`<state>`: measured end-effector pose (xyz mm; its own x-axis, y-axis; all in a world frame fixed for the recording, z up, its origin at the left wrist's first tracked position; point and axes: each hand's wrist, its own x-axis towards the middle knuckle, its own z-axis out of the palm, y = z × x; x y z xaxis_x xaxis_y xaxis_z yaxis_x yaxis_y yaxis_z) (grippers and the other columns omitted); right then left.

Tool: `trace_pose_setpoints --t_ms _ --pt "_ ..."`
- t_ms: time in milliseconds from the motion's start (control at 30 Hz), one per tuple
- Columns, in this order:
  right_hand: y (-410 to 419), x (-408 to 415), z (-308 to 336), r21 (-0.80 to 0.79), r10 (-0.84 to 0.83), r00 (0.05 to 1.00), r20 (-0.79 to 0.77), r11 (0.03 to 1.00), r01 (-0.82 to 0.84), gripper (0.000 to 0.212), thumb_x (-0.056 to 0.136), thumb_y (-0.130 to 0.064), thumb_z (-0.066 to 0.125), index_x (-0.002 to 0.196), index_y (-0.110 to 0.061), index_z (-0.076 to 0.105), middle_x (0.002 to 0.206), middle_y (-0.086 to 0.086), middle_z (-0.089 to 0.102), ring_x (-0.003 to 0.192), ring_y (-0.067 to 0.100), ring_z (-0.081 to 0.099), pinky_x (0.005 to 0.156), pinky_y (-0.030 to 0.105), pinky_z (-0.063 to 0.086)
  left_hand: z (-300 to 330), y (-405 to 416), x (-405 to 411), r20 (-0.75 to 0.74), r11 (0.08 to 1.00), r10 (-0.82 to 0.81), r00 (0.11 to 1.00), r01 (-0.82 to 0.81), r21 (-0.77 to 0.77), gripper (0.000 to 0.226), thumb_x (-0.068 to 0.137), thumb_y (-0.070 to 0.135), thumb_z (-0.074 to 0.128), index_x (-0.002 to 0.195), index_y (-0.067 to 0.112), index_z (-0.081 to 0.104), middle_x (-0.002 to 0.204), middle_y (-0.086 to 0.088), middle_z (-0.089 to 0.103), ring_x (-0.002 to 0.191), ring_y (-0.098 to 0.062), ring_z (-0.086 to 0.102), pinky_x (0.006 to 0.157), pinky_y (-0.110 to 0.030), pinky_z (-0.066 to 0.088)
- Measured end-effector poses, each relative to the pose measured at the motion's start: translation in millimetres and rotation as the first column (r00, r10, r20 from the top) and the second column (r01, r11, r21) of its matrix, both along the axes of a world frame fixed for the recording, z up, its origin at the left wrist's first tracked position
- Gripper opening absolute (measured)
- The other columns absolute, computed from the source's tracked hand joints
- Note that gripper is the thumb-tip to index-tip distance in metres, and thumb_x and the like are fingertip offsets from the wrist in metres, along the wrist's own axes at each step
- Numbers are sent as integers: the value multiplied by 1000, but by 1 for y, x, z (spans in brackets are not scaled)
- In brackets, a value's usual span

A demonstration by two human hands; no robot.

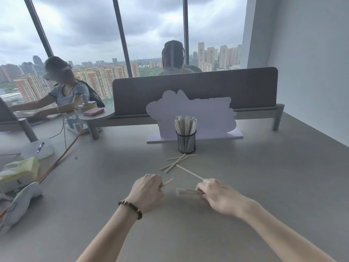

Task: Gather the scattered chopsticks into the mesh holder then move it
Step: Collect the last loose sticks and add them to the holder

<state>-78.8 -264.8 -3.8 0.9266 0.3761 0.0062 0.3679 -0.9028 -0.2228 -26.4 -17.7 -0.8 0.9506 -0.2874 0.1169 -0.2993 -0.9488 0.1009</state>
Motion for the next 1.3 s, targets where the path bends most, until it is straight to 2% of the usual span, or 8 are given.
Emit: trace_pose_setpoints --t_ms 400,533,600,733,867,1100,1167,1300 --pt "-15 70 8 17 -228 973 -45 973 229 25 86 9 37 87 -15 41 97 3 33 96 36 58 77 38 42 13 -58 115 31 985 -85 996 89 -145 20 85 17 48 91 15 67 99 -4 65 95 -30 63 76 -37 53" --pt "-1 82 2 4 -208 977 -56 978 208 5 100 -15 45 101 -11 49 106 9 40 102 38 60 79 42 43 0 -57 134 -173 982 -176 969 160 -101 15 85 32 45 88 22 55 104 -3 61 106 -29 57 86 -40 50" --pt "4 88 2 -11 -203 977 -68 979 202 28 100 -37 53 109 -10 52 113 11 47 104 36 60 84 43 46 -3 -54 142 -222 976 -214 951 199 -87 23 79 34 46 96 24 59 109 -2 59 111 -27 54 91 -40 49" --pt "7 97 3 47 -219 976 -4 975 219 17 96 -28 61 97 -11 57 107 9 59 104 34 62 77 37 44 -2 -50 153 -140 975 -221 965 215 -54 11 83 21 57 93 17 59 95 1 60 101 -29 60 76 -34 46" --pt "4 102 4 13 -238 971 -29 971 239 8 94 -19 57 88 -13 56 105 10 66 101 34 64 71 35 41 0 -48 161 -156 975 -212 965 199 -98 21 88 19 60 108 20 67 103 4 74 99 -23 66 79 -32 51" --pt "-10 91 11 -66 -275 959 -67 960 271 15 90 -25 54 79 -21 44 109 8 60 109 29 59 76 30 36 4 -54 161 -198 975 -209 958 219 31 23 78 9 50 93 22 63 90 -5 65 85 -32 59 77 -37 52" --pt "-12 89 12 -38 -299 954 -29 954 297 15 90 -29 53 85 -18 45 106 7 62 106 29 59 73 31 34 4 -60 158 -184 968 -216 959 236 91 19 72 5 50 82 21 53 83 -10 60 76 -34 54 69 -40 51" --pt "-16 86 22 64 -330 942 -63 941 334 19 91 -25 51 107 -17 53 100 4 68 98 30 62 72 35 40 2 -68 153 -128 958 -221 967 239 158 16 78 3 52 93 5 58 104 -16 65 97 -37 62 66 -32 37"
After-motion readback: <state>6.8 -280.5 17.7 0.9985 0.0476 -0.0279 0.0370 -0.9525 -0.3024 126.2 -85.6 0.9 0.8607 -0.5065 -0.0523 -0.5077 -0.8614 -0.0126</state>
